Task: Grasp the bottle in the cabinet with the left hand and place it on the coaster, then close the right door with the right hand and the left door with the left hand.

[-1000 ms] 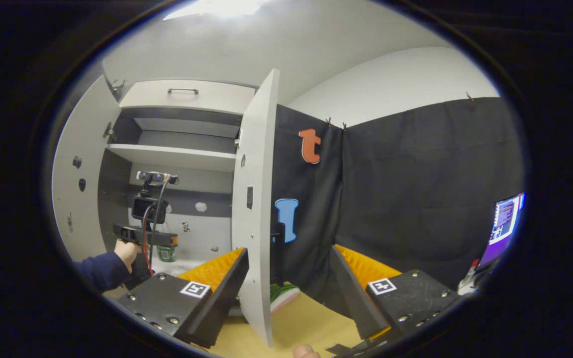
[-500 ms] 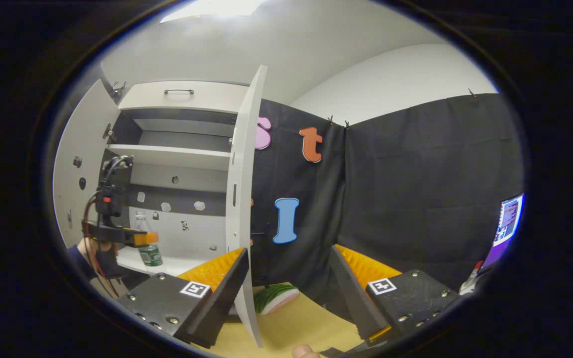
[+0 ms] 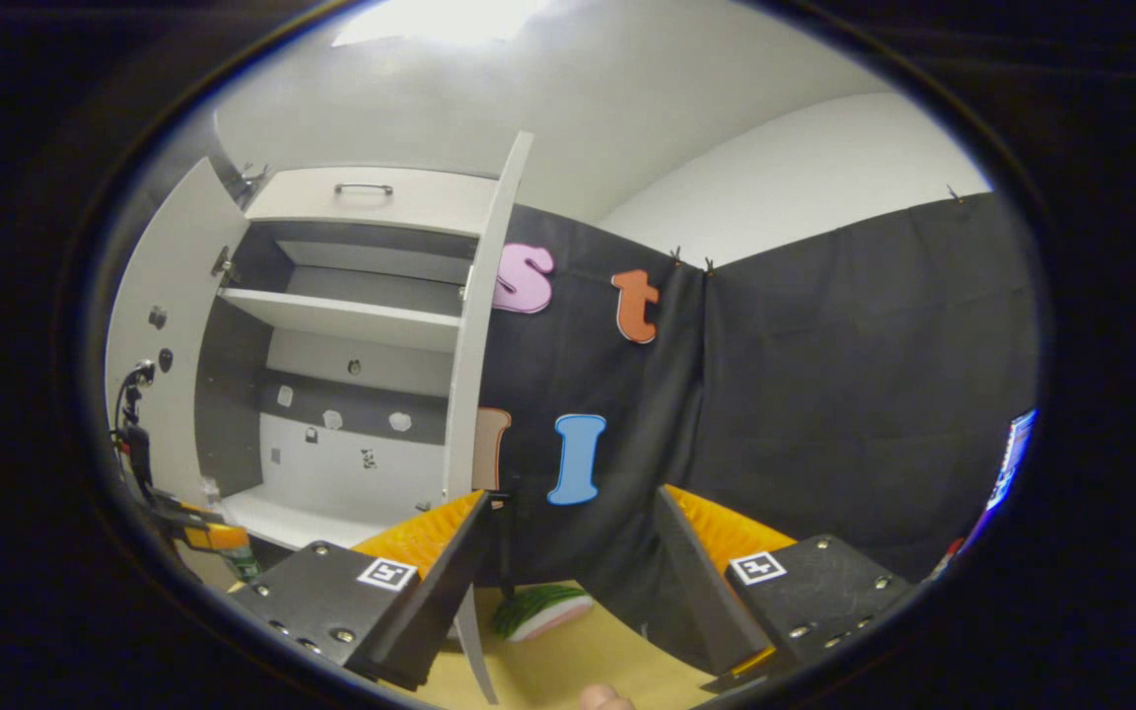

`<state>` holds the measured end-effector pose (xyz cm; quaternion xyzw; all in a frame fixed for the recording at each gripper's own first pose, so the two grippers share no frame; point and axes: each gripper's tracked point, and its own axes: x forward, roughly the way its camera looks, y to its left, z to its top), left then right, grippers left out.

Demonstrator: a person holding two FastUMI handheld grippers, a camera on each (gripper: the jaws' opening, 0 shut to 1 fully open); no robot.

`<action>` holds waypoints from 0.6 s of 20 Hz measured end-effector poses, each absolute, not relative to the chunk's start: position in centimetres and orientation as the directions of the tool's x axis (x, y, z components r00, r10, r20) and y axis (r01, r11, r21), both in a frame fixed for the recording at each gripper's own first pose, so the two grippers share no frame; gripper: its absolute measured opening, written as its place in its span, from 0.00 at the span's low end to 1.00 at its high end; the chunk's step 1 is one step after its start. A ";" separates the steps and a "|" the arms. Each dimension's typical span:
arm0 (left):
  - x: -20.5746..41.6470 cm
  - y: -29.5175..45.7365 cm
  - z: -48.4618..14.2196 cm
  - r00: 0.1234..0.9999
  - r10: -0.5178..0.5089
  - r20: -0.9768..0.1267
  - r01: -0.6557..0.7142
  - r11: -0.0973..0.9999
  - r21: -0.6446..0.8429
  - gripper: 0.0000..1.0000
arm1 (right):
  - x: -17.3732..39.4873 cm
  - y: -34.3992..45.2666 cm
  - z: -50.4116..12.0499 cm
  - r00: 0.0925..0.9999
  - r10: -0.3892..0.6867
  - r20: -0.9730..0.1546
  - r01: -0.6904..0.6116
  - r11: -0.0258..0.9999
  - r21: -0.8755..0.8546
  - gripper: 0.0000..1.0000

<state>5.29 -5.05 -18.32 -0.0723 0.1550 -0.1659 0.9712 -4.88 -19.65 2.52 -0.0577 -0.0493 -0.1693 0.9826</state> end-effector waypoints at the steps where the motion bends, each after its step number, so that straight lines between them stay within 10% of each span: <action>1: 4.4 -5.0 -19.6 0.889 -0.350 -0.294 0.304 0.933 -0.191 0.76 | -4.8 -19.9 2.7 0.936 -0.330 0.126 0.343 0.933 -0.104 0.99; 12: -0.1 -4.7 -32.8 0.822 -0.364 -0.439 0.284 0.929 -0.237 0.77 | -5.6 -22.9 3.6 0.908 -0.386 0.161 0.408 0.904 -0.132 0.99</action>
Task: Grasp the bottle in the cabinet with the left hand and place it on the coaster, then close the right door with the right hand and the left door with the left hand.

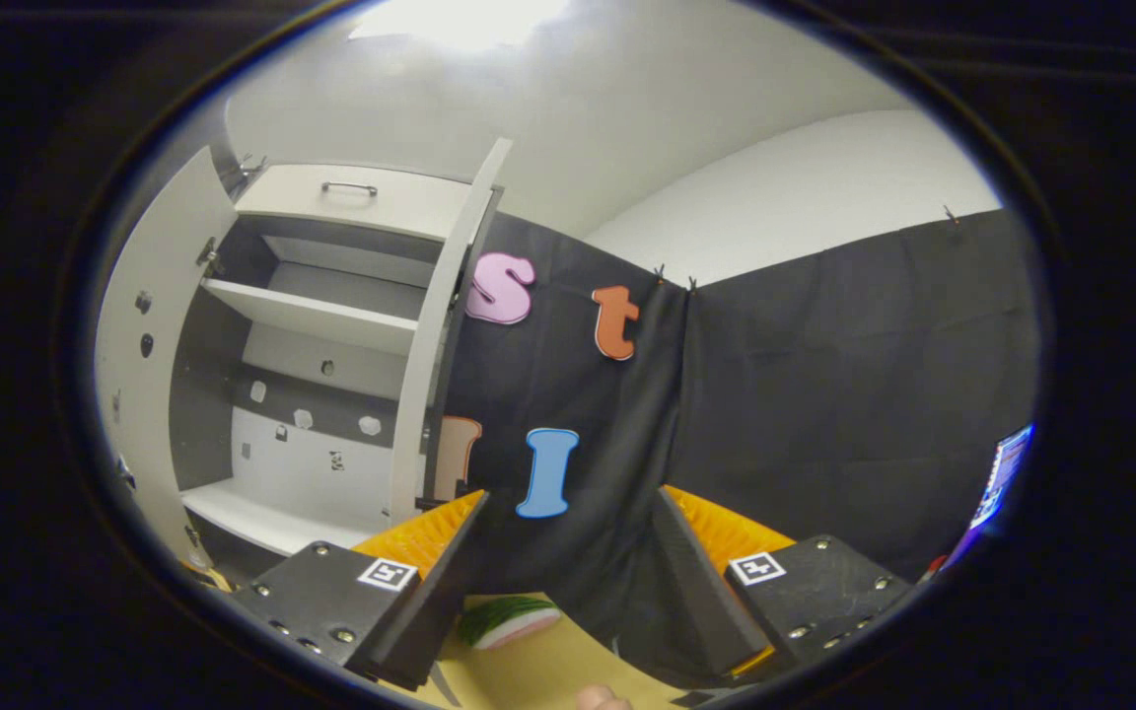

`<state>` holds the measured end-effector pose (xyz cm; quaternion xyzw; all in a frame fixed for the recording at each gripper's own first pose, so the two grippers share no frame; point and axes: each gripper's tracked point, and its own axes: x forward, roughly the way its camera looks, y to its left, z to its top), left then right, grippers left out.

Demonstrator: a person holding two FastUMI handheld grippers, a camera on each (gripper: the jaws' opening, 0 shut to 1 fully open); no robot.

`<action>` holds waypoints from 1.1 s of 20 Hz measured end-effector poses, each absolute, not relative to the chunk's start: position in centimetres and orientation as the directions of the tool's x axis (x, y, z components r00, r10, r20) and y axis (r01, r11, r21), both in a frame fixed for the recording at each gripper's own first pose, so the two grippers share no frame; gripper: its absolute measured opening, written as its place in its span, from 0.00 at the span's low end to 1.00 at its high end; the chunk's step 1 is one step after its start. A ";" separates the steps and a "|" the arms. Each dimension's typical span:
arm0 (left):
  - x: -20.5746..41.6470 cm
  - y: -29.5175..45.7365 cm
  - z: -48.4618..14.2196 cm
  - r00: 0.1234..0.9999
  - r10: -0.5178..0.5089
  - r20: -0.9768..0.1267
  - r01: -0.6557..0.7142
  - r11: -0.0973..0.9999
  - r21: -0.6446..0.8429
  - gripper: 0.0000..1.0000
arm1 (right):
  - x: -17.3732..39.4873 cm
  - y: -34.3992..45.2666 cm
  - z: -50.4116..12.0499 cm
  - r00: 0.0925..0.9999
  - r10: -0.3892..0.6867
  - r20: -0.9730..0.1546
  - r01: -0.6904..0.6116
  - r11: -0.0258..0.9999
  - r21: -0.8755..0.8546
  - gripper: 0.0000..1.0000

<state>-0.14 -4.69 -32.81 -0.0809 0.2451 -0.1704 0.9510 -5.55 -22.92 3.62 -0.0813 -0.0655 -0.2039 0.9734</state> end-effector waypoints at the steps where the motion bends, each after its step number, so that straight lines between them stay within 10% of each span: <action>1: -0.3 -4.6 -34.0 0.815 -0.362 -0.452 0.281 0.930 -0.238 0.77 | -5.8 -23.1 3.5 0.906 -0.392 0.157 0.412 0.902 -0.128 0.99; 22: -2.2 -7.1 -41.5 0.789 -0.377 -0.485 0.319 0.926 -0.201 0.78 | -7.4 -23.2 1.5 0.899 -0.429 0.091 0.439 0.881 -0.179 0.99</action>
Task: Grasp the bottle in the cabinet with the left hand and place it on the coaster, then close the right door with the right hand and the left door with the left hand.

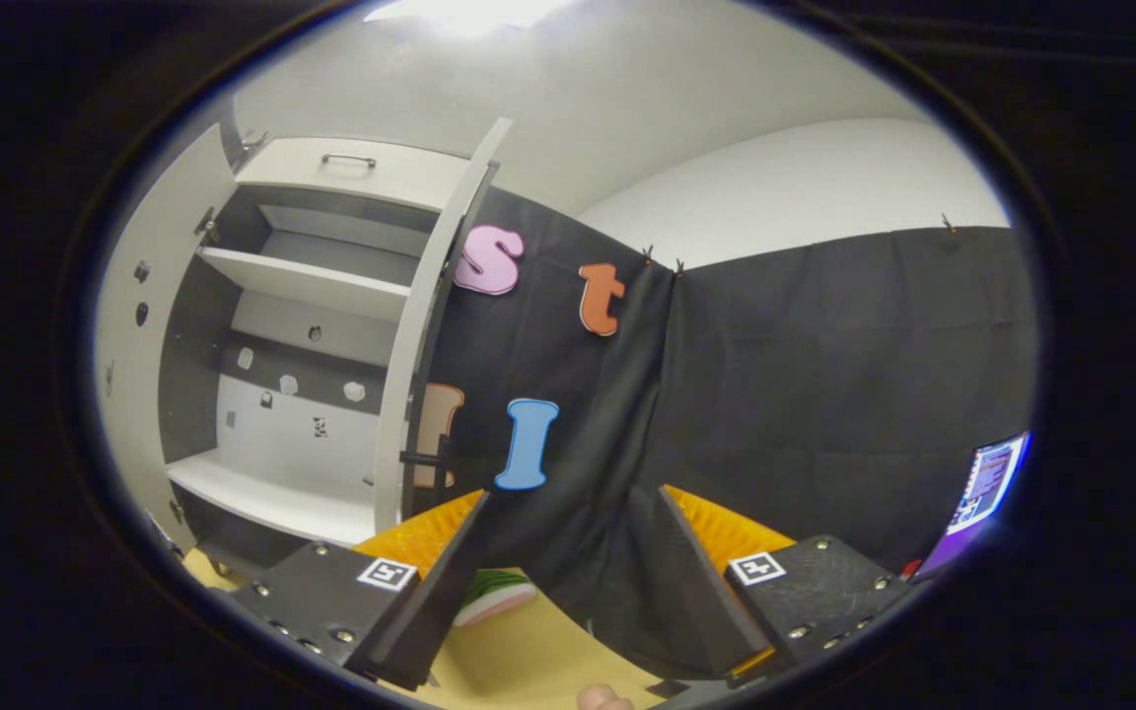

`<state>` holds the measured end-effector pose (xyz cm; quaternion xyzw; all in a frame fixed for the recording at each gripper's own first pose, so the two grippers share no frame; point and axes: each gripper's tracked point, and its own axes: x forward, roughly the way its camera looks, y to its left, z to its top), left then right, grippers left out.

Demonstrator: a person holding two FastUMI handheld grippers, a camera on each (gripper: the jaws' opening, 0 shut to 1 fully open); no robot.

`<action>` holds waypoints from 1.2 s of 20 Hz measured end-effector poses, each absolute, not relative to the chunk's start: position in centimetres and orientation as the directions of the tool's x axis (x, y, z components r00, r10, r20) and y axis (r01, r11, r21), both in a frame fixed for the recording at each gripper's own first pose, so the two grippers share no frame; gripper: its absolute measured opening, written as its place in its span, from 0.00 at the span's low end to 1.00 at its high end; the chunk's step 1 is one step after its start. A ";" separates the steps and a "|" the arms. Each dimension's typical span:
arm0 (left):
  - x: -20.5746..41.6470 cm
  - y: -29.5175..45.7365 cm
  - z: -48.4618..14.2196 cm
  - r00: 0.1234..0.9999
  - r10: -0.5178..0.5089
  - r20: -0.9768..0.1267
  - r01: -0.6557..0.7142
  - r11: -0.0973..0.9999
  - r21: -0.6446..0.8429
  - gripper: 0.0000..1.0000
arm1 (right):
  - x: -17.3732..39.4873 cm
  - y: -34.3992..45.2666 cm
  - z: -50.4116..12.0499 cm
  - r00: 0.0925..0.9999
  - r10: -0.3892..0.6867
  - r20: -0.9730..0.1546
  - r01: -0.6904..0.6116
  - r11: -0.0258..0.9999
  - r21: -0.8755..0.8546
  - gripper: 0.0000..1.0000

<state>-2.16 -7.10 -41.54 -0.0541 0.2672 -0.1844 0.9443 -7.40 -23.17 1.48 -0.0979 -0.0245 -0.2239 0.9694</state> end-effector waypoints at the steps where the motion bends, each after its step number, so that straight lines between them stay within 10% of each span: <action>1: -2.6 -7.0 -41.5 0.786 -0.379 -0.489 0.320 0.925 -0.203 0.78 | -7.3 -23.0 1.3 0.901 -0.423 0.090 0.433 0.884 -0.177 0.96; 24: -5.8 -7.4 -34.6 0.783 -0.416 -0.464 0.388 0.908 -0.159 0.96 | -4.7 -22.5 -2.0 0.926 -0.377 0.018 0.378 0.922 -0.087 0.99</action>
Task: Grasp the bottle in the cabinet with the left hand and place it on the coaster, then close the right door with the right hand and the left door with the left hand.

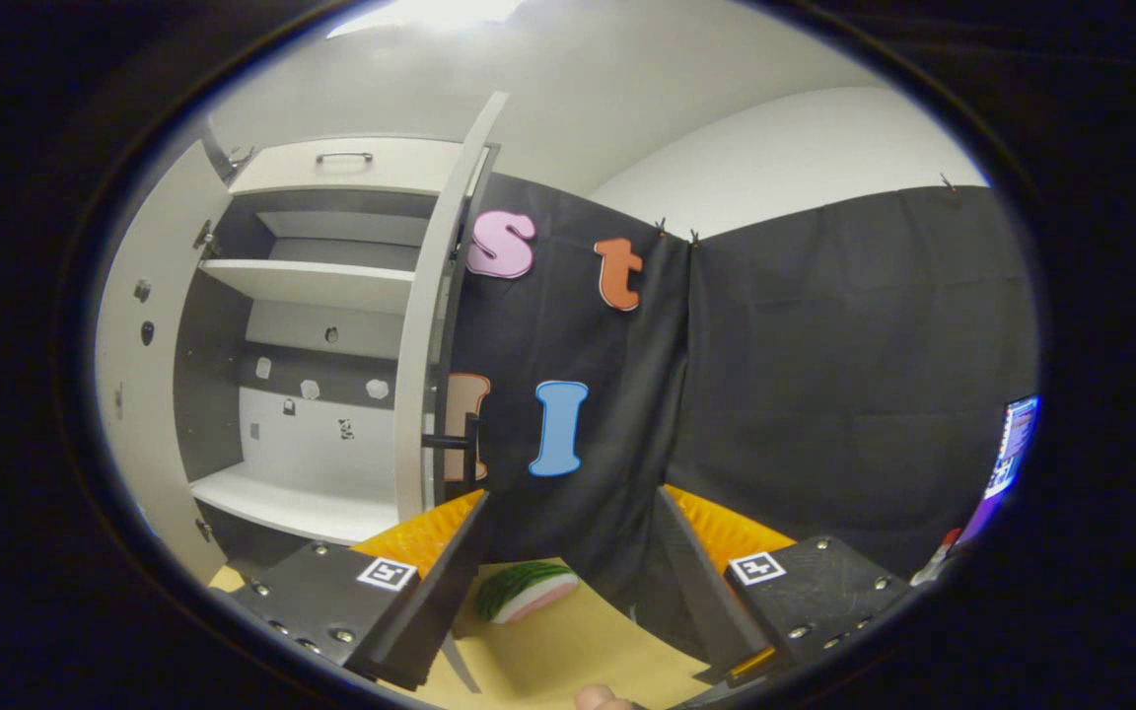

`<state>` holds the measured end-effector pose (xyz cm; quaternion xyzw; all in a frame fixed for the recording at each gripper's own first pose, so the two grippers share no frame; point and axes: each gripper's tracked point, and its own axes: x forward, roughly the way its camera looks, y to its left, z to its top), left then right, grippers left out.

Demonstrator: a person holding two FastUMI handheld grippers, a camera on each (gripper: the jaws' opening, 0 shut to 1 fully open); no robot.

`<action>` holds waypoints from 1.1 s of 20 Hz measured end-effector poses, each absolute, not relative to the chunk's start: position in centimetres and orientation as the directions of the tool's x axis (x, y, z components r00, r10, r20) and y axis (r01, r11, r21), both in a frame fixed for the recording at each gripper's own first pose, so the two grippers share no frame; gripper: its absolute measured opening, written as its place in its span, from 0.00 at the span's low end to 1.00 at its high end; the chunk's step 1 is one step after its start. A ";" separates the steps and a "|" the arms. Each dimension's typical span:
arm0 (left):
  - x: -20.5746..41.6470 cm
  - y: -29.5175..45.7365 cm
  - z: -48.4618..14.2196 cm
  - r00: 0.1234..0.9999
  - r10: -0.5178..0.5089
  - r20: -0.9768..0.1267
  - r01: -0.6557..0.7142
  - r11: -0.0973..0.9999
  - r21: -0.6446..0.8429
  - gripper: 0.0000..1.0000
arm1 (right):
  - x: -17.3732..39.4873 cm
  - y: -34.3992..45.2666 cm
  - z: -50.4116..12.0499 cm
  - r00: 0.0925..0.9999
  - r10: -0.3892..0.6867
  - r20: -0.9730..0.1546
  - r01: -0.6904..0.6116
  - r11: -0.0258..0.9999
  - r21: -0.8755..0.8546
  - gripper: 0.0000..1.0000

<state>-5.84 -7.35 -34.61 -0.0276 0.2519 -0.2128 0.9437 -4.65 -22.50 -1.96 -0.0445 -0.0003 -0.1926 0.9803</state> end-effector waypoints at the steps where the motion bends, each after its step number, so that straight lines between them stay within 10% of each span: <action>1: -5.6 -7.4 -33.4 0.795 -0.417 -0.440 0.390 0.908 -0.155 0.96 | -4.5 -22.4 -2.2 0.927 -0.374 0.013 0.374 0.923 -0.089 0.99; 22: -4.1 -1.1 -13.0 0.976 -0.192 -0.104 0.174 0.972 -0.156 0.95 | -0.7 -15.7 -3.2 0.994 -0.106 -0.029 0.102 0.989 -0.106 0.92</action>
